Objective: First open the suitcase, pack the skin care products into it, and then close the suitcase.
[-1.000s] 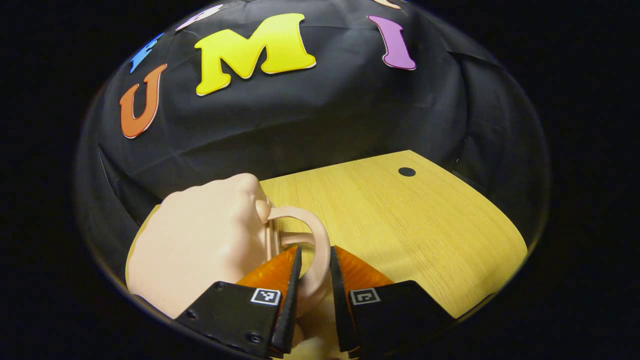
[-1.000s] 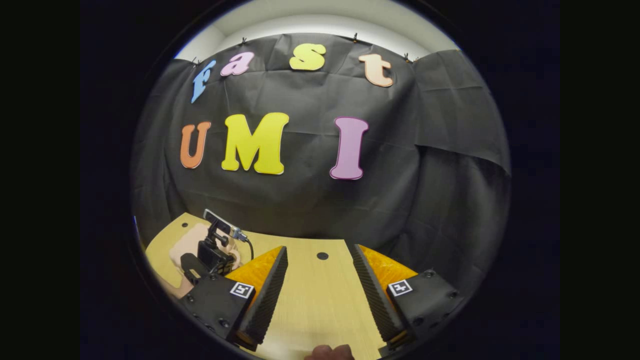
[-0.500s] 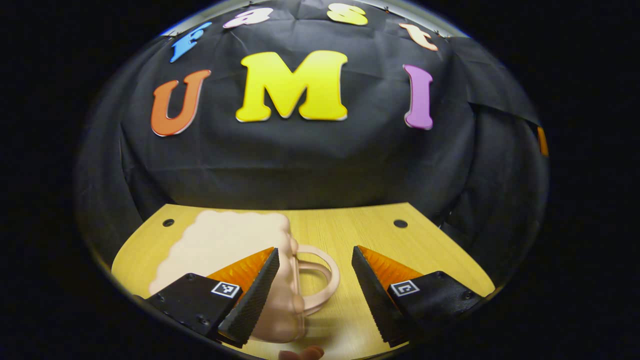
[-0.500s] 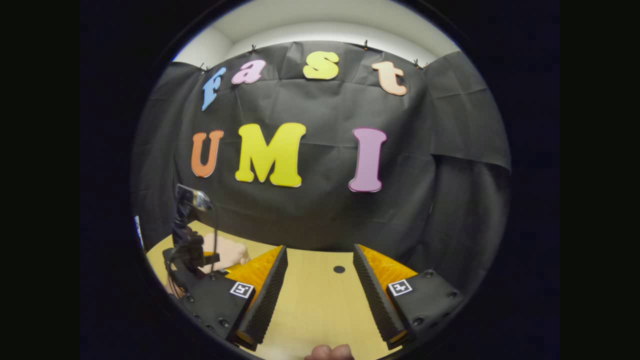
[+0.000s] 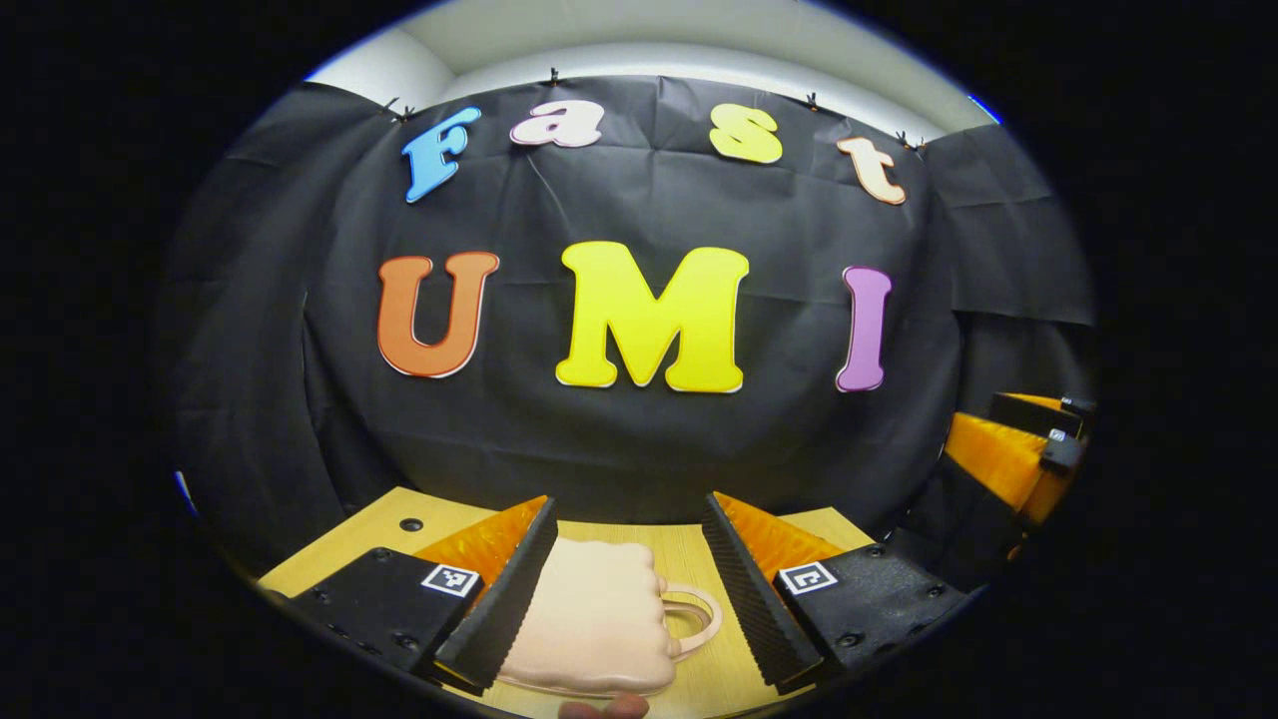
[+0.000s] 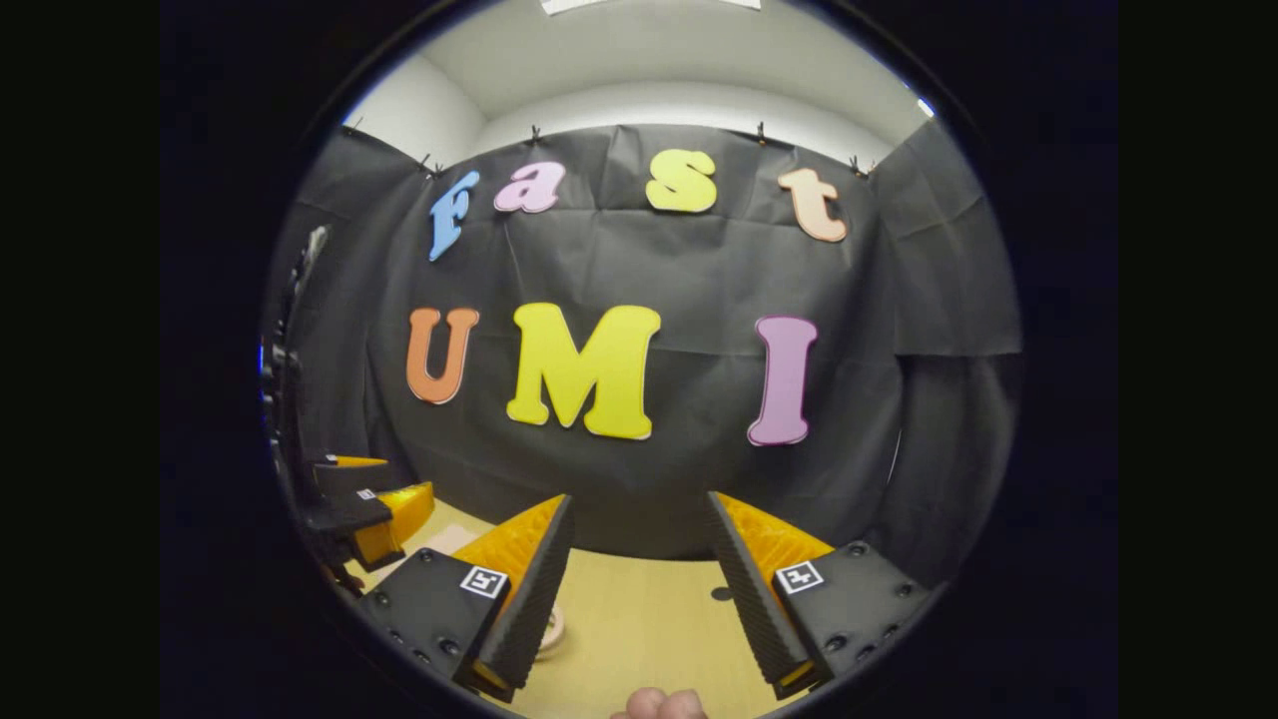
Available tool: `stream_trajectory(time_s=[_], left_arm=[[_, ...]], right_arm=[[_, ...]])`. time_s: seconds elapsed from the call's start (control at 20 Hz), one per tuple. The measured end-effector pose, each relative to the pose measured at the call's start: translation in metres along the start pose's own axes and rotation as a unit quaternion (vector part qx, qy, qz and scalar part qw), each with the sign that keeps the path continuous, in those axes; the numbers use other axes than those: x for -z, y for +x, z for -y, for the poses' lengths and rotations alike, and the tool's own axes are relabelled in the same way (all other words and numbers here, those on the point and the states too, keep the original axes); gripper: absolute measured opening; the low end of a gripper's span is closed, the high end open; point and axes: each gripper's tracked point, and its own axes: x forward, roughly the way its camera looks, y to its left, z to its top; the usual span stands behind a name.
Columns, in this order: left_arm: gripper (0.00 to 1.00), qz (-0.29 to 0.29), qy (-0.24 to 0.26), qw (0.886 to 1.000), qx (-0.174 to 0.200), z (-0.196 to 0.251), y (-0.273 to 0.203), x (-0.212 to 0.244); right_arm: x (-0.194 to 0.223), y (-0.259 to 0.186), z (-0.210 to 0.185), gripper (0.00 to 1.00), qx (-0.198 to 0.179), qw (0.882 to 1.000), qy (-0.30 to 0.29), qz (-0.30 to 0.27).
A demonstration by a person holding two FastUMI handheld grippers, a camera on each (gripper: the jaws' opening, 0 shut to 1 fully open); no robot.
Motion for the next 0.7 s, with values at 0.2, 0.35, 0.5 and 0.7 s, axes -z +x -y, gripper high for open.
stream_trajectory(time_s=[0.2, 0.35, 0.5, 0.7], left_arm=[[0.93, 0.026, -0.016, 1.000, 0.004, -0.011, -0.020, -0.026], [0.93, 0.029, -0.017, 0.999, -0.002, -0.024, -0.023, -0.030], [0.94, 0.030, -0.020, 0.999, -0.002, -0.030, -0.028, -0.030], [0.96, 0.034, -0.017, 0.999, -0.002, -0.038, -0.029, -0.030]], right_arm=[[-0.009, -0.001, -0.015, 0.79, 0.012, 1.000, 0.009, 0.006], [-0.002, -0.002, -0.023, 0.79, 0.018, 1.000, 0.013, -0.006], [0.003, -0.002, -0.033, 0.79, 0.016, 1.000, 0.017, -0.016], [0.007, -0.002, -0.046, 0.79, 0.012, 1.000, 0.012, -0.022]])
